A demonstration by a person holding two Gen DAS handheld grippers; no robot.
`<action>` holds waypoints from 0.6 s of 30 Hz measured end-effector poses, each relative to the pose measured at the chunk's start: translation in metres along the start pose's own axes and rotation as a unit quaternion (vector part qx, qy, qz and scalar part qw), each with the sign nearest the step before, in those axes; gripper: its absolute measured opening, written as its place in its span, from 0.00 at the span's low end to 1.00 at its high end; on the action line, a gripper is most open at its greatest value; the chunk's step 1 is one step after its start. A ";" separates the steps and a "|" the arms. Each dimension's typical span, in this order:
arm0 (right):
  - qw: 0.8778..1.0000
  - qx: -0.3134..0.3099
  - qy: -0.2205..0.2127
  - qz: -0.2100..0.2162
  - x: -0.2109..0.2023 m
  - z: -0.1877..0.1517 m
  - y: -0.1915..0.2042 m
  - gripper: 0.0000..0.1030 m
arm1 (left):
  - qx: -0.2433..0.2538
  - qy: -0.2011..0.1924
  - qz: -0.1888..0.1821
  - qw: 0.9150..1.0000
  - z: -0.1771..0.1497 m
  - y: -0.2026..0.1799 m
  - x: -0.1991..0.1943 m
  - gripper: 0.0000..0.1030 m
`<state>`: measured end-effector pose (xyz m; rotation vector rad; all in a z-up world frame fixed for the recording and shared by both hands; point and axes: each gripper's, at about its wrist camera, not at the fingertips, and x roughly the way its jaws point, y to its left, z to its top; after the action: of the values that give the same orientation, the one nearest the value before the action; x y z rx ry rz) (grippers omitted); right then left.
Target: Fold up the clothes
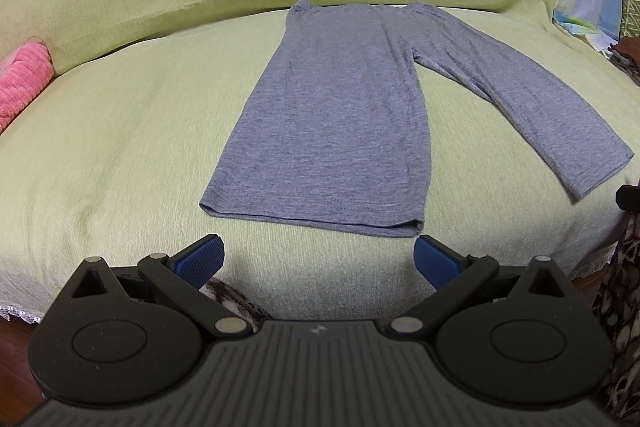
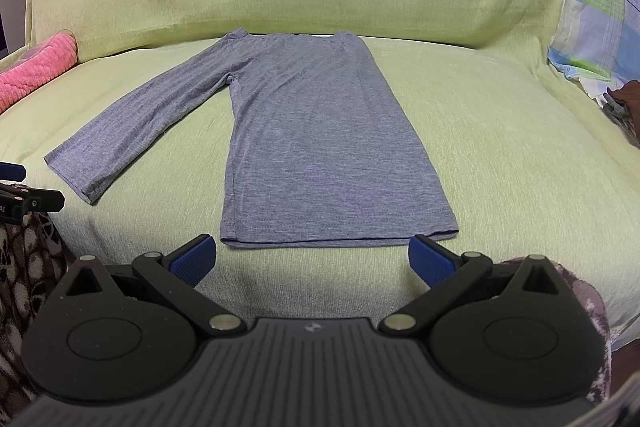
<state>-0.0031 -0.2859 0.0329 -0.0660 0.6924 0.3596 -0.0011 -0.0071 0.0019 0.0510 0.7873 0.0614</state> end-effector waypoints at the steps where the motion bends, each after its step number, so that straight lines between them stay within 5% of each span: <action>1: 1.000 0.000 0.000 0.000 0.000 0.000 0.000 0.98 | 0.000 -0.001 0.000 1.000 -0.001 0.001 -0.001 0.99; 18: 1.000 -0.001 0.002 0.000 0.000 0.000 -0.001 0.98 | 0.004 0.004 0.003 1.000 -0.003 0.001 0.000 0.99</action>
<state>-0.0028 -0.2864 0.0331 -0.0692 0.6954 0.3601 -0.0036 -0.0060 -0.0003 0.0608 0.7956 0.0652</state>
